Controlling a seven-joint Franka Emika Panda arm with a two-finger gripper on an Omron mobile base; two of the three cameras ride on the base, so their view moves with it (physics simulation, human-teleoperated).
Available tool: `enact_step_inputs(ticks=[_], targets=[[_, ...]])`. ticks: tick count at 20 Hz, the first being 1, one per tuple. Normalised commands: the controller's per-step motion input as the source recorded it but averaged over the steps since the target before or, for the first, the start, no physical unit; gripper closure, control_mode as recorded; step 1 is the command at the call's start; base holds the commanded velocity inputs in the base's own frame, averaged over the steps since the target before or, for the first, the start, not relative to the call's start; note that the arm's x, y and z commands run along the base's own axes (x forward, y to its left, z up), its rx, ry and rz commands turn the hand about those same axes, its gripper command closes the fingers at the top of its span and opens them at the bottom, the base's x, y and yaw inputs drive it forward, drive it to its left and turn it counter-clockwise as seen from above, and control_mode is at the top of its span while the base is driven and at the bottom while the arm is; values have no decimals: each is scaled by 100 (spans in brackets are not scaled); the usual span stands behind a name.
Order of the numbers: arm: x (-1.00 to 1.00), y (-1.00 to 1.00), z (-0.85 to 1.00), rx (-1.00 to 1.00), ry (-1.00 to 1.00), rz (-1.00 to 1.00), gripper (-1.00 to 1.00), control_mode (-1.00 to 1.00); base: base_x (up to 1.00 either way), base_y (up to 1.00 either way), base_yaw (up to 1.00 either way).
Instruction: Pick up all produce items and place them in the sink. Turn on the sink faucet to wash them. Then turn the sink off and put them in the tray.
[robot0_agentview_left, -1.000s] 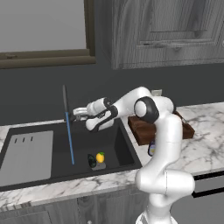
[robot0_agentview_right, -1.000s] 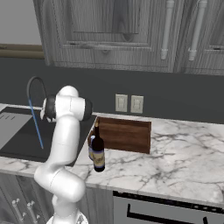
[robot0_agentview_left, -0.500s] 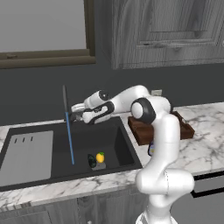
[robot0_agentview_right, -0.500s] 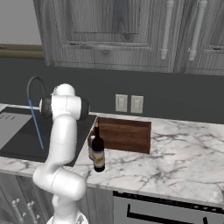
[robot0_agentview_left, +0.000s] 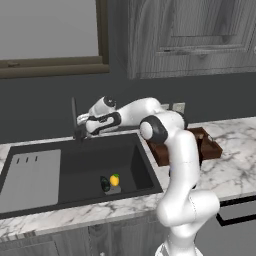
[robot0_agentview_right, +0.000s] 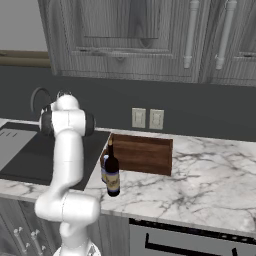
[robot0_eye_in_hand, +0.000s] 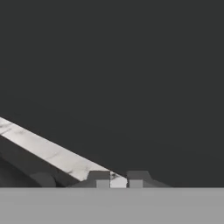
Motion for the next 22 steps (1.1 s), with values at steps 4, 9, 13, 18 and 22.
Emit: enact_step_inputs(ticks=[4,9,13,18,22], targets=[[-15,31,-1,-5,-7,0,-100,-100,0,0,0],[-5,0,0,0,-6,0,-100,-100,0,0,0],[-40,0,9,0,-13,0,-100,-100,0,0,0],[-41,-1,20,-1,-13,-1,-100,-100,0,0,0],[-48,-4,29,0,-3,-4,-100,-100,0,0,0]])
